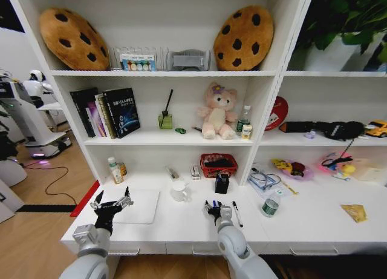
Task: Organize the objects on the table.
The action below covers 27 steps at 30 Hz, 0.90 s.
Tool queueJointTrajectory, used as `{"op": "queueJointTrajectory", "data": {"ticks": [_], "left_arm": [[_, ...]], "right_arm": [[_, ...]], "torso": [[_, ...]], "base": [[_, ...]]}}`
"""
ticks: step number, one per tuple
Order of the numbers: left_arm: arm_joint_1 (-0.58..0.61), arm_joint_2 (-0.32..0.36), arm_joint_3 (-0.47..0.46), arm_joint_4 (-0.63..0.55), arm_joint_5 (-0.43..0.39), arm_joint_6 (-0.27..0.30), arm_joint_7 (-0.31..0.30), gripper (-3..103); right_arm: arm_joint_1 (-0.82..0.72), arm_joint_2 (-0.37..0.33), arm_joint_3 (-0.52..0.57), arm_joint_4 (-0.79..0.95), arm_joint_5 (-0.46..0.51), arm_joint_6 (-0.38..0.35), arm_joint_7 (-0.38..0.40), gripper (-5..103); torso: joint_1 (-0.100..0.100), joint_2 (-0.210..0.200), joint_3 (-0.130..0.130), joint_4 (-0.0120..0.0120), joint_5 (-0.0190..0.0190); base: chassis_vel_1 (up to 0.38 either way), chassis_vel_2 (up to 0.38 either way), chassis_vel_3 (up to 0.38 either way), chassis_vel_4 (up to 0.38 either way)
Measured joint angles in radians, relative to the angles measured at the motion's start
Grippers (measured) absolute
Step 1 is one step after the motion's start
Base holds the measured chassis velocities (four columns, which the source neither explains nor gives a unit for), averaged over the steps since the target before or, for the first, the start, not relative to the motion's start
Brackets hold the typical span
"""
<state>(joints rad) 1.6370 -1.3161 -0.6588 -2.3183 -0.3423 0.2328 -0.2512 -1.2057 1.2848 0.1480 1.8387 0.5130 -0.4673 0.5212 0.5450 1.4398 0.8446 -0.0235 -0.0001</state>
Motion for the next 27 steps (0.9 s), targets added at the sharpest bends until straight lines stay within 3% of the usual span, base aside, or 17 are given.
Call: {"op": "queueJointTrajectory", "data": {"ticks": [22, 27], "left_arm": [[0.0, 0.0, 0.0, 0.0, 0.0, 0.0, 0.0, 100], [0.0, 0.0, 0.0, 0.0, 0.0, 0.0, 0.0, 100]], "right_arm": [[0.024, 0.002, 0.004, -0.014, 0.075, -0.063, 0.046, 41], [0.023, -0.001, 0.008, -0.016, 0.092, -0.065, 0.043, 19]], "torso": [[0.0, 0.0, 0.0, 0.0, -0.0001], [0.0, 0.0, 0.0, 0.0, -0.0001]], "base": [[0.0, 0.0, 0.0, 0.0], [0.0, 0.0, 0.0, 0.0]]}}
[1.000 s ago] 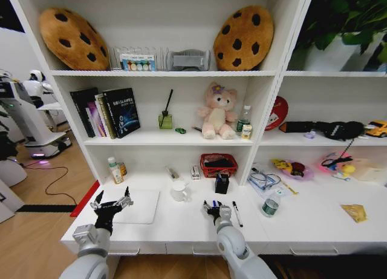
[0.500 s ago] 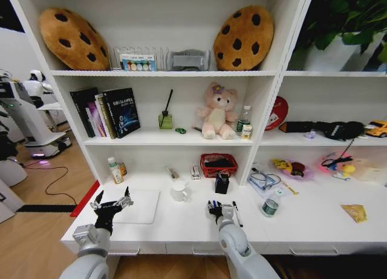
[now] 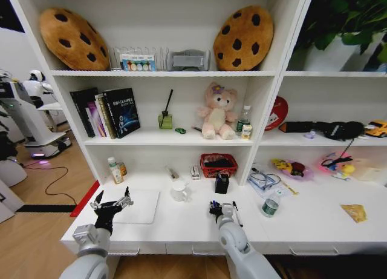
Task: Organize the objects on the table.
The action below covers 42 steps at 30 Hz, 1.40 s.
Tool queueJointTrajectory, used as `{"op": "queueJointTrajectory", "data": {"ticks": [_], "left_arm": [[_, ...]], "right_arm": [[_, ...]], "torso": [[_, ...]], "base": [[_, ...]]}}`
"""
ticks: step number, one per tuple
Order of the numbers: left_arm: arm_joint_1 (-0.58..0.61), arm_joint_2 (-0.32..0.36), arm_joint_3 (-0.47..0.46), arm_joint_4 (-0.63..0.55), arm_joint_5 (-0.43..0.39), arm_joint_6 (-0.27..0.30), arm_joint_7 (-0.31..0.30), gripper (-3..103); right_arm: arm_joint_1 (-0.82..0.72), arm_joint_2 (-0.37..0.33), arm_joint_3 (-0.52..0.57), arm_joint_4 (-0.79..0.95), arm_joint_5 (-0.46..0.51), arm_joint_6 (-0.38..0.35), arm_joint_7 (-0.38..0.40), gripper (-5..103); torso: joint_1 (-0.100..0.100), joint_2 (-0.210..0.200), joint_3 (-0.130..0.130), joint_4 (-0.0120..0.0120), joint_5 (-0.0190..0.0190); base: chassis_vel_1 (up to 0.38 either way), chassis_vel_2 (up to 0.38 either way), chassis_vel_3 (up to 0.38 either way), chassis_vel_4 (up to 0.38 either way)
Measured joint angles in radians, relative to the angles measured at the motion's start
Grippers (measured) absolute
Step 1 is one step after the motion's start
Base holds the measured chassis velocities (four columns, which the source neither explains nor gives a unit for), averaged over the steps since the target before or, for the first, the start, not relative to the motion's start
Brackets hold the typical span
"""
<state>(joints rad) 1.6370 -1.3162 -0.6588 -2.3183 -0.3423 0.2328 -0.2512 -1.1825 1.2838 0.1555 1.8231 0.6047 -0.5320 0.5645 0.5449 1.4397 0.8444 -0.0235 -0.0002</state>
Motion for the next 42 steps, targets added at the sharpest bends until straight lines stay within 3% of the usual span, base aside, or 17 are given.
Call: {"op": "queueJointTrajectory", "data": {"ticks": [5, 9, 11, 14, 15, 16, 17, 18, 22, 29, 42], "left_arm": [[0.0, 0.0, 0.0, 0.0, 0.0, 0.0, 0.0, 100], [0.0, 0.0, 0.0, 0.0, 0.0, 0.0, 0.0, 100], [0.0, 0.0, 0.0, 0.0, 0.0, 0.0, 0.0, 100], [0.0, 0.0, 0.0, 0.0, 0.0, 0.0, 0.0, 100], [0.0, 0.0, 0.0, 0.0, 0.0, 0.0, 0.0, 100], [0.0, 0.0, 0.0, 0.0, 0.0, 0.0, 0.0, 100], [0.0, 0.0, 0.0, 0.0, 0.0, 0.0, 0.0, 100], [0.0, 0.0, 0.0, 0.0, 0.0, 0.0, 0.0, 100], [0.0, 0.0, 0.0, 0.0, 0.0, 0.0, 0.0, 100], [0.0, 0.0, 0.0, 0.0, 0.0, 0.0, 0.0, 100], [0.0, 0.0, 0.0, 0.0, 0.0, 0.0, 0.0, 100]], "right_arm": [[0.0, -0.001, 0.005, 0.0, 0.001, -0.001, -0.011, 8], [0.0, -0.004, 0.007, 0.006, -0.012, 0.03, -0.042, 8], [0.01, -0.012, 0.023, 0.043, -0.056, 0.111, -0.124, 8], [0.021, -0.015, 0.033, 0.056, -0.073, 0.138, -0.161, 8], [0.045, -0.019, 0.045, 0.065, -0.107, 0.187, -0.214, 8], [0.129, -0.023, 0.078, 0.035, -0.243, 0.332, -0.349, 8], [0.176, -0.02, 0.09, -0.017, -0.306, 0.4, -0.389, 8], [0.176, -0.02, 0.09, -0.017, -0.306, 0.4, -0.389, 8], [0.28, -0.008, 0.112, -0.189, -0.36, 0.531, -0.441, 7], [0.342, 0.003, 0.125, -0.33, -0.356, 0.591, -0.458, 7], [0.327, 0.023, 0.132, -0.405, -0.384, 0.626, -0.464, 7]], "torso": [[0.0, 0.0, 0.0, 0.0, 0.0], [0.0, 0.0, 0.0, 0.0001, 0.0006], [0.0, 0.0, 0.0, 0.0001, 0.0003], [0.0, 0.0, 0.0, 0.0, 0.0002], [0.0, 0.0, 0.0, 0.0, 0.0003], [0.0, 0.0, 0.0, 0.0001, 0.0001], [0.0, 0.0, 0.0, 0.0002, 0.0001], [0.0, 0.0, 0.0, 0.0002, 0.0001], [0.0, 0.0, 0.0, 0.0001, 0.0003], [0.0, 0.0, 0.0, 0.0, 0.0002], [0.0, 0.0, 0.0, 0.0001, 0.0002]], "base": [[0.0, 0.0, 0.0, 0.0], [0.0, 0.0, 0.0, 0.0], [0.0, 0.0, 0.0, 0.0], [0.0, 0.0, 0.0, 0.0], [0.0, 0.0, 0.0, 0.0], [0.0, 0.0, 0.0, 0.0], [0.0, 0.0, 0.0, 0.0], [0.0, 0.0, 0.0, 0.0], [0.0, 0.0, 0.0, 0.0], [0.0, 0.0, 0.0, 0.0], [0.0, 0.0, 0.0, 0.0]]}}
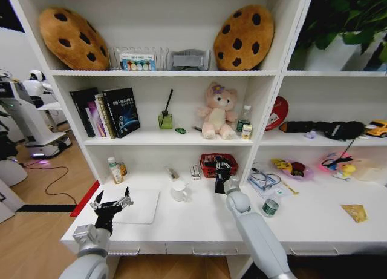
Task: Organize the objects on the table.
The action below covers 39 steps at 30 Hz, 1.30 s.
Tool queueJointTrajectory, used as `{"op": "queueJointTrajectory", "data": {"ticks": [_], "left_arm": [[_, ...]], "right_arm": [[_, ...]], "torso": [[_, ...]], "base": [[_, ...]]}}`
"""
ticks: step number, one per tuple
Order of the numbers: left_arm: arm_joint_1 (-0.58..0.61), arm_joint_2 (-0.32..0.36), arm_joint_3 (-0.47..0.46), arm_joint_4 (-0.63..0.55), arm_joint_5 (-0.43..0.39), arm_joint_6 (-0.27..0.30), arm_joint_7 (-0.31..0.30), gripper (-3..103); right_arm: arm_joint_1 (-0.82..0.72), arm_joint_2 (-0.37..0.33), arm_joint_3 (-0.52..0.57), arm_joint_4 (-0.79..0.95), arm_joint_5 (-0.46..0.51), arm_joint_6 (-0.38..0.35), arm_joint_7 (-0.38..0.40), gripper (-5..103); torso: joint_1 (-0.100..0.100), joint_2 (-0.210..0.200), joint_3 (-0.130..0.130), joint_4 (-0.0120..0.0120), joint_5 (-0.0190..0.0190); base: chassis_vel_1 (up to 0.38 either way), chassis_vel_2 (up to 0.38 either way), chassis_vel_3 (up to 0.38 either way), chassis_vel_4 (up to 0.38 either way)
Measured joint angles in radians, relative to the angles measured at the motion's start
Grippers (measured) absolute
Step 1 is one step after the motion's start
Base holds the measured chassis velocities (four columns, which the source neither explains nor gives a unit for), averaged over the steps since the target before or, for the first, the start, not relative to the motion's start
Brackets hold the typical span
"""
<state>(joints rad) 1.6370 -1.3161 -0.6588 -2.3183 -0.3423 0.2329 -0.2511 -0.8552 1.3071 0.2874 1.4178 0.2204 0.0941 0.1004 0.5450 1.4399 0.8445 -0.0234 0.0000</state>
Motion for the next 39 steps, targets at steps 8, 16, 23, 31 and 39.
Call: {"op": "queueJointTrajectory", "data": {"ticks": [8, 16, 23, 31, 39], "left_arm": [[0.0, 0.0, 0.0, 0.0, 0.0, 0.0, 0.0, 100], [0.0, 0.0, 0.0, 0.0, 0.0, 0.0, 0.0, 100], [0.0, 0.0, 0.0, 0.0, 0.0, 0.0, 0.0, 100], [0.0, 0.0, 0.0, 0.0, 0.0, 0.0, 0.0, 100], [0.0, 0.0, 0.0, 0.0, 0.0, 0.0, 0.0, 100]], "right_arm": [[-0.07, -0.015, 0.01, 0.077, 0.007, -0.021, 0.016, 25], [-0.17, -0.067, 0.055, 0.391, 0.102, -0.179, 0.098, 52], [-0.416, -0.104, 0.117, 0.643, 0.228, -0.344, 0.244, 74], [-0.612, -0.051, 0.11, 0.689, 0.424, -0.579, 0.504, 100], [-0.501, -0.105, 0.134, 0.66, 0.727, -0.745, 0.682, 97]], "torso": [[0.0, 0.0, 0.0, 0.0, 0.0], [0.0, 0.0, 0.0, 0.0003, -0.0001], [0.0, 0.0, 0.0, -0.0003, 0.0001], [0.0, 0.0, 0.0, 0.0001, 0.0], [0.0, 0.0, 0.0, 0.0002, 0.0]], "base": [[0.0, 0.0, 0.0, 0.0], [0.0, 0.0, 0.0, 0.0], [0.0, 0.0, 0.0, 0.0], [0.0, 0.0, 0.0, 0.0], [0.0, 0.0, 0.0, 0.0]]}}
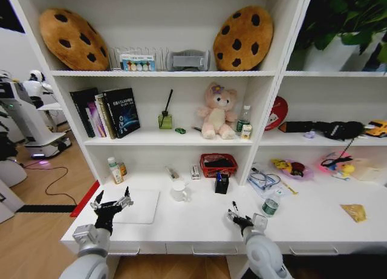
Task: Organize the objects on the table.
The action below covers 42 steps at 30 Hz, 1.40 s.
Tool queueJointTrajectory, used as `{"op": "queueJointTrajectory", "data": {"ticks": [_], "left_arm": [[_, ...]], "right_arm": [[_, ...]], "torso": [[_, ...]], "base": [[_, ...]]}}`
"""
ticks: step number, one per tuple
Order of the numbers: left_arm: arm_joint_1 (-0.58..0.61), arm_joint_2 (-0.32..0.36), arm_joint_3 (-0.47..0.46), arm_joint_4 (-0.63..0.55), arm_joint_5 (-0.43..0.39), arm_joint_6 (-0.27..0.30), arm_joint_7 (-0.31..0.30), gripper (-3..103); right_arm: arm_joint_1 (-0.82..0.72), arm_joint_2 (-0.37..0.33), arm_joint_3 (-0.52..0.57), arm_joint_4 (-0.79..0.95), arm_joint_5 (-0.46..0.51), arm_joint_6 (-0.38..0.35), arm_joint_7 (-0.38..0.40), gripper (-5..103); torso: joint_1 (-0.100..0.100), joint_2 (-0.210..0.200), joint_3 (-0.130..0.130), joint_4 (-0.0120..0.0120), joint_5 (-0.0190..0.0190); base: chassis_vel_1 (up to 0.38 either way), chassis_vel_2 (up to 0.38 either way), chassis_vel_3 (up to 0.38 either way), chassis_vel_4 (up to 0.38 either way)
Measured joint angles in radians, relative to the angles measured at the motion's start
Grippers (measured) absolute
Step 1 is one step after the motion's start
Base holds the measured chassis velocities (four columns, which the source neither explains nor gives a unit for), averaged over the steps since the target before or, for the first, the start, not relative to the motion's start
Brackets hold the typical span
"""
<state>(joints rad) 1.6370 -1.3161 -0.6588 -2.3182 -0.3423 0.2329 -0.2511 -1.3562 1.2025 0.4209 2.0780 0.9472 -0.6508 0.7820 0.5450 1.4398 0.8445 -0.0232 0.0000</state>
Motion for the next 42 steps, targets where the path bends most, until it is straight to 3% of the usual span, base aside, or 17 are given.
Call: {"op": "queueJointTrajectory", "data": {"ticks": [4, 8, 10, 14, 17, 22, 25, 27, 30, 42], "left_arm": [[0.0, 0.0, 0.0, 0.0, 0.0, 0.0, 0.0, 100], [0.0, 0.0, 0.0, 0.0, 0.0, 0.0, 0.0, 100], [0.0, 0.0, 0.0, 0.0, 0.0, 0.0, 0.0, 100], [0.0, 0.0, 0.0, 0.0, 0.0, 0.0, 0.0, 100], [0.0, 0.0, 0.0, 0.0, 0.0, 0.0, 0.0, 100], [0.0, 0.0, 0.0, 0.0, 0.0, 0.0, 0.0, 100], [0.0, 0.0, 0.0, 0.0, 0.0, 0.0, 0.0, 100], [0.0, 0.0, 0.0, 0.0, 0.0, 0.0, 0.0, 100], [0.0, 0.0, 0.0, 0.0, 0.0, 0.0, 0.0, 100], [0.0, 0.0, 0.0, 0.0, 0.0, 0.0, 0.0, 100]], "right_arm": [[0.044, -0.063, 0.011, -0.004, 0.081, -0.043, 0.038, 100], [0.078, -0.113, 0.021, -0.044, 0.108, -0.074, 0.022, 100], [0.114, -0.153, 0.023, -0.089, 0.117, -0.087, -0.017, 102], [0.173, -0.179, 0.009, -0.15, 0.106, -0.091, -0.099, 95], [0.198, -0.179, -0.006, -0.166, 0.089, -0.091, -0.159, 89], [0.225, -0.164, -0.035, -0.19, 0.072, -0.091, -0.185, 85], [0.227, -0.152, -0.046, -0.204, 0.067, -0.09, -0.184, 70], [0.224, -0.15, -0.046, -0.207, 0.062, -0.09, -0.185, 70], [0.215, -0.144, -0.046, -0.217, 0.04, -0.089, -0.198, 56], [0.217, -0.129, -0.056, -0.249, 0.017, -0.085, -0.218, 50]], "torso": [[0.0, 0.0, 0.0, -0.0003, 0.0], [0.0, 0.0, 0.0, -0.0002, 0.0003], [0.0, 0.0, 0.0, -0.0004, 0.0], [0.0, 0.0, 0.0, -0.0002, 0.0], [0.0, 0.0, 0.0, -0.0001, 0.0], [0.0, 0.0, 0.0, -0.0001, 0.0], [0.0, 0.0, 0.0, -0.0001, 0.0], [0.0, 0.0, 0.0, -0.0002, 0.0], [0.0, 0.0, 0.0, -0.0003, 0.0], [0.0, 0.0, 0.0, -0.0002, -0.0003]], "base": [[0.0, 0.0, 0.0, 0.0], [0.0, 0.0, 0.0, 0.0], [0.0, 0.0, 0.0, 0.0], [0.0, 0.0, 0.0, 0.0], [0.0, 0.0, 0.0, 0.0], [0.0, 0.0, 0.0, 0.0], [0.0, 0.0, 0.0, 0.0], [0.0, 0.0, 0.0, 0.0], [0.0, 0.0, 0.0, 0.0], [0.0, 0.0, 0.0, 0.0]]}}
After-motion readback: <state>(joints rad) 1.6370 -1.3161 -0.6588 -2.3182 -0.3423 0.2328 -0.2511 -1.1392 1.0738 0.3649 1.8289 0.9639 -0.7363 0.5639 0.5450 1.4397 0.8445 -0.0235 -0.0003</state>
